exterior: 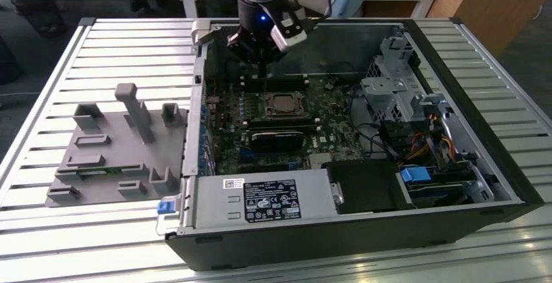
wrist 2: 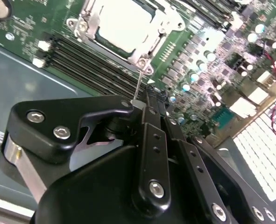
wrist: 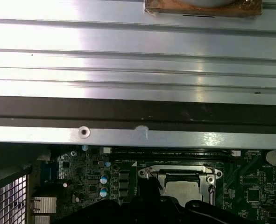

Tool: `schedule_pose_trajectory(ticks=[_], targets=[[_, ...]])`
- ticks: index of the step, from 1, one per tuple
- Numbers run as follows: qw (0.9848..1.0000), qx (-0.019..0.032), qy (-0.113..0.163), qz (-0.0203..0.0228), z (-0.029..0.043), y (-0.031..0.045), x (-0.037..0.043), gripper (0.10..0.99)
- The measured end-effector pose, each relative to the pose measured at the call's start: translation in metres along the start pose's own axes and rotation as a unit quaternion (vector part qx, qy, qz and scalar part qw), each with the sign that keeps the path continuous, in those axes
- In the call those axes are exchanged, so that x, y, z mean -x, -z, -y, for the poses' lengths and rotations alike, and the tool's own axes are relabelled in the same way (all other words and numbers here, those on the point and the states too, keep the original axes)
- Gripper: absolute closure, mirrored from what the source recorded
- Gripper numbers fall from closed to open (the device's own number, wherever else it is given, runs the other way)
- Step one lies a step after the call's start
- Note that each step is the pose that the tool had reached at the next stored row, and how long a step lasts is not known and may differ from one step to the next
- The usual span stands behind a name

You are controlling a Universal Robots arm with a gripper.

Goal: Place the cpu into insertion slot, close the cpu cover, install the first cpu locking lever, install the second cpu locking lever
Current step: 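Install the first cpu locking lever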

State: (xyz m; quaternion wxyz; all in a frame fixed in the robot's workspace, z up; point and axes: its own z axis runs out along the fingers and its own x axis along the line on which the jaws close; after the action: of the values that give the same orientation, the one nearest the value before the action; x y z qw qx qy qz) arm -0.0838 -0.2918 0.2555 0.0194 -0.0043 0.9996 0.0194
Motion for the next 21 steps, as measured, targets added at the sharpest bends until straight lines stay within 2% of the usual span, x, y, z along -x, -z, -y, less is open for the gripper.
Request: schedule_pose_trajectory(ticks=[3, 8, 11, 12, 15, 16, 21], targets=[[1.0, 0.0, 0.0, 0.0, 0.0001, -0.0012, 0.005, 0.965], [1.0, 0.0, 0.0, 0.0, 0.0003, -0.0044, 0.0236, 0.965], [1.0, 0.0007, 0.0, 0.0001, 0.0005, -0.0059, 0.0268, 0.965], [1.0, 0.0036, 0.0, -0.0001, 0.0005, -0.0061, 0.0267, 0.965], [0.9996, 0.03, -0.001, 0.0005, 0.0022, -0.0065, 0.0268, 0.965], [0.9995, 0.032, -0.001, 0.0009, 0.0026, -0.0075, 0.0267, 0.965], [0.9995, 0.032, -0.001, 0.0009, 0.0029, -0.013, 0.0291, 0.965]])
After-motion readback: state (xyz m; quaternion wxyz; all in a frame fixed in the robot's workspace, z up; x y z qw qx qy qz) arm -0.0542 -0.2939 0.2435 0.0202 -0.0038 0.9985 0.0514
